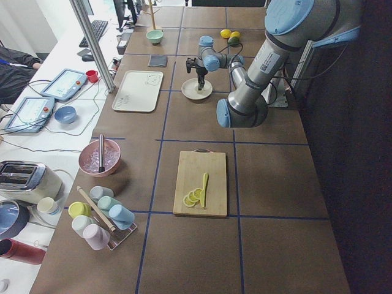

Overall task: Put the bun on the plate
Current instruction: 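Lower the held bun onto the center of the white plate, then open the left gripper and withdraw the left arm away from the plate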

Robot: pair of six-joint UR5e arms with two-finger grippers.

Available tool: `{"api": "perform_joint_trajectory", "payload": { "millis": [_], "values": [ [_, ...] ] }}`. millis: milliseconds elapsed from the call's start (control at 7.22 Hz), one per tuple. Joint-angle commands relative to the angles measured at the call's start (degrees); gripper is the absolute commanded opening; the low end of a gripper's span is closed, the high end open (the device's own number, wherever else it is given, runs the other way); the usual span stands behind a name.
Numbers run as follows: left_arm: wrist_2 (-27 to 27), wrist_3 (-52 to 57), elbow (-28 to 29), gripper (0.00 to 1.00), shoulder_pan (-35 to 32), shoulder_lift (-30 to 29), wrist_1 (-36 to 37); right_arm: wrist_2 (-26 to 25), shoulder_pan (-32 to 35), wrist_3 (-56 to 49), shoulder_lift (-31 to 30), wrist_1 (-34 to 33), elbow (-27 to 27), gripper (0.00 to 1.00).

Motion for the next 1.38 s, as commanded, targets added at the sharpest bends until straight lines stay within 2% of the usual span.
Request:
{"api": "perform_joint_trajectory", "payload": {
  "millis": [0,415,692,831,969,1246],
  "values": [
    [0.0,0.2,-0.3,0.97,0.0,0.1,0.0,0.2,0.1,0.0,-0.1,0.0,0.0,1.0],
    [-0.3,3.8,-4.1,0.99,-1.8,0.4,2.0,0.1,0.6,-0.2,-0.2,0.0,0.0,1.0],
    [-1.2,9.3,-11.7,0.99,-4.6,0.9,12.5,0.2,1.8,-2.9,-1.8,0.1,0.0,1.0],
    [-3.4,12.4,-18.1,0.99,-6.9,4.4,15.9,0.4,3.4,-5.8,-3.2,0.1,-0.1,1.0],
    [-9.3,17.3,-22.6,0.99,-11.1,9.1,17.3,1.3,4.7,-7.3,-5.4,0.1,-0.1,1.0],
    [-14.6,28.6,-27.2,0.99,-19.2,15.7,19.0,1.4,6.0,-10.8,-6.9,0.1,0.0,1.0]
  ]
}}
